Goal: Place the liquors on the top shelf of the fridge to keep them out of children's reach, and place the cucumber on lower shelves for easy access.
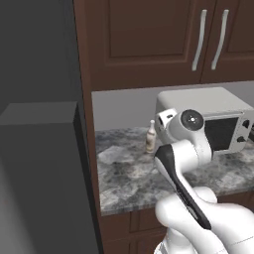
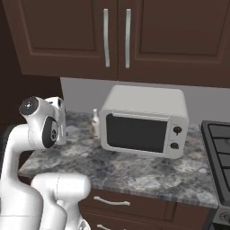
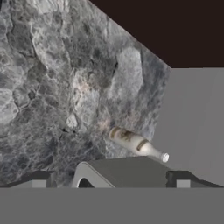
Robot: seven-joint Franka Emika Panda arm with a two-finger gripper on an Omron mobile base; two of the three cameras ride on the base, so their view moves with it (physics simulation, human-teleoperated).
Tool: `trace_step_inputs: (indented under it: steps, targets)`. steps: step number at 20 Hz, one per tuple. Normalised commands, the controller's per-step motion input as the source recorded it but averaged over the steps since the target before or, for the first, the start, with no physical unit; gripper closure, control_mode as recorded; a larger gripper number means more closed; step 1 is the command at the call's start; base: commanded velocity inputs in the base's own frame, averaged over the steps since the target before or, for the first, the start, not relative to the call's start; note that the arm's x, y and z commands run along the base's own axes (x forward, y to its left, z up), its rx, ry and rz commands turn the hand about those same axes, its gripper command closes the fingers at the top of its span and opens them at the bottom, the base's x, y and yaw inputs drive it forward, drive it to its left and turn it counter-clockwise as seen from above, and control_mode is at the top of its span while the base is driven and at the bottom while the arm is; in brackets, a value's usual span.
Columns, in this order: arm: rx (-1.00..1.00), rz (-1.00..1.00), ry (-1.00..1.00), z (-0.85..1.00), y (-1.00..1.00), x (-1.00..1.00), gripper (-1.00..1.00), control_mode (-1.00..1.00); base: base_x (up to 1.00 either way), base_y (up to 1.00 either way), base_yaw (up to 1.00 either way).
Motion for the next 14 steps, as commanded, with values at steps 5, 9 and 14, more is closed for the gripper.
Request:
trace_step_inputs:
  steps: [5,9,14]
  targets:
    - [-0.11,0.1,0.05,-0.23,0.0,0.26,-1.0,-1.0,0.0,0.0,0.0]
    - [-0.16,0.03,0.01,-0.19,0.0,0.2,-1.0,-1.0,0.0,0.0,0.0]
    - [-0.14,0.0,0.0,-0.1,0.0,0.19,-1.0,-1.0,0.0,0.0,0.0]
